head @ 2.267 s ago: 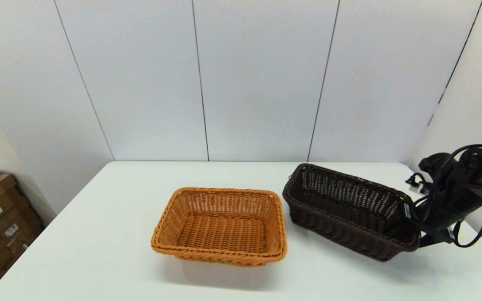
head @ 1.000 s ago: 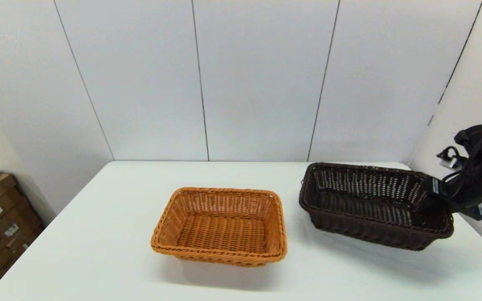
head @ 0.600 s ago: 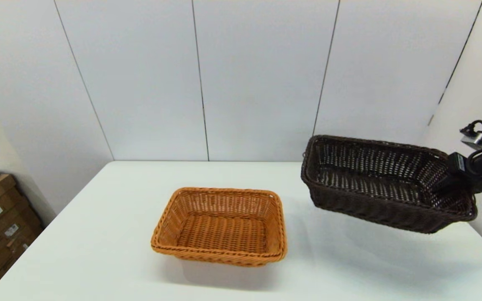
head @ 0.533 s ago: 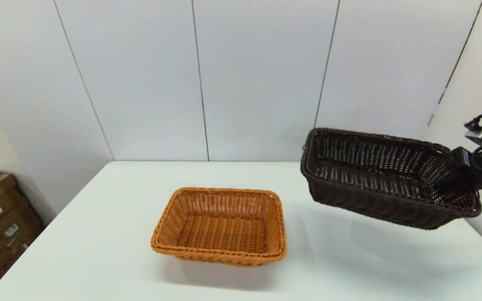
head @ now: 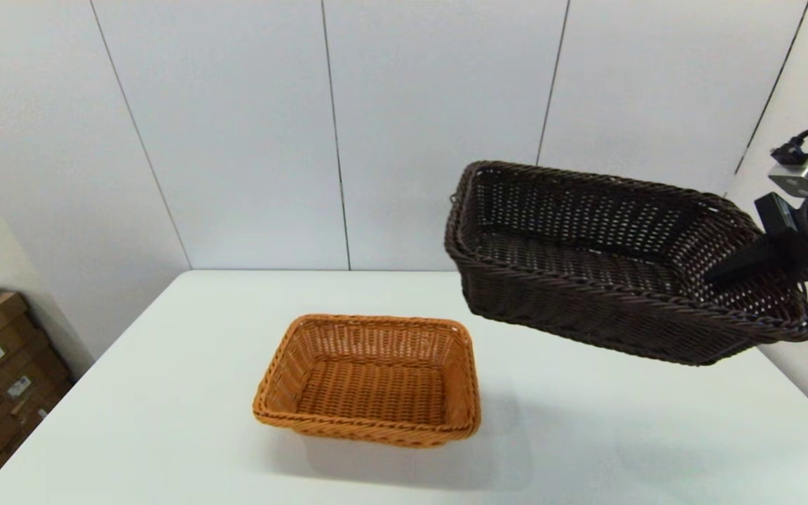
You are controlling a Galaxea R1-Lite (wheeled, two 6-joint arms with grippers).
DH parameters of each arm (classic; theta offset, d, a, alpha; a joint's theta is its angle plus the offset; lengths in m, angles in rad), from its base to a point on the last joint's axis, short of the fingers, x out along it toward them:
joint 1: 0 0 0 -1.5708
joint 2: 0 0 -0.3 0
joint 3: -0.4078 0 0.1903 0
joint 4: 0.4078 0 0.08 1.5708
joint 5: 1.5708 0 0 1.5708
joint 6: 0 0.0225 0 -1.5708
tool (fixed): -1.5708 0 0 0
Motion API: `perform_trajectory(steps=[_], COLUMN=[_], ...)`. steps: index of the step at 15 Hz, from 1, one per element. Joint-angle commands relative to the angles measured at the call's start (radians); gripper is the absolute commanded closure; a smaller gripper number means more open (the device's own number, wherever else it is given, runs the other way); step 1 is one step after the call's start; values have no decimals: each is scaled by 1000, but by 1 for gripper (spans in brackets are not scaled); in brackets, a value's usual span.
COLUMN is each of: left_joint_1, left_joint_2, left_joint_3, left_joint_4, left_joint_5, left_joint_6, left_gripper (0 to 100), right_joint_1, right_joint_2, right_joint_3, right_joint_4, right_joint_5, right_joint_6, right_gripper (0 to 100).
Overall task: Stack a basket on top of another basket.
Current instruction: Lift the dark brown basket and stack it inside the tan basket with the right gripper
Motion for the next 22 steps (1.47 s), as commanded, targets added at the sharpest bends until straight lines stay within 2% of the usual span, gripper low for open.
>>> perform_trajectory(steps=[1, 2, 4, 5, 7, 8, 11, 13, 16, 22], left_joint_1=[0, 0, 0, 0, 0, 0, 0, 0, 0, 0], left_joint_2=[0, 0, 0, 1, 1, 0, 0, 0, 0, 0], left_joint_3=[-1, -1, -1, -1, -1, -2, -1, -1, -2, -1], left_joint_4=[0, 0, 0, 0, 0, 0, 0, 0, 0, 0], left_joint_5=[0, 0, 0, 0, 0, 0, 0, 0, 0, 0], left_joint_6=[-1, -1, -1, -1, -1, -1, -1, -1, -1, -1], left_gripper=[0, 0, 0, 0, 0, 0, 0, 0, 0, 0], right_joint_1=[334, 407, 535, 590, 674, 691, 734, 762, 768, 768], right_joint_2=[-67, -64, -47, -27, 34, 45, 122, 171, 223, 292], right_joint_3=[-21, -24, -26, -33, -59, -62, -96, -142, -185, -182], right_joint_4=[-8, -31, -123, -144, -147, -147, -216, -220, -220, -221], right_joint_5=[-125, -174, -215, -242, -298, -307, -335, -363, -363, -349], right_joint_6=[234, 280, 373, 404, 420, 420, 420, 421, 420, 407], right_gripper=[100, 100, 100, 100, 100, 100, 100, 100, 100, 100])
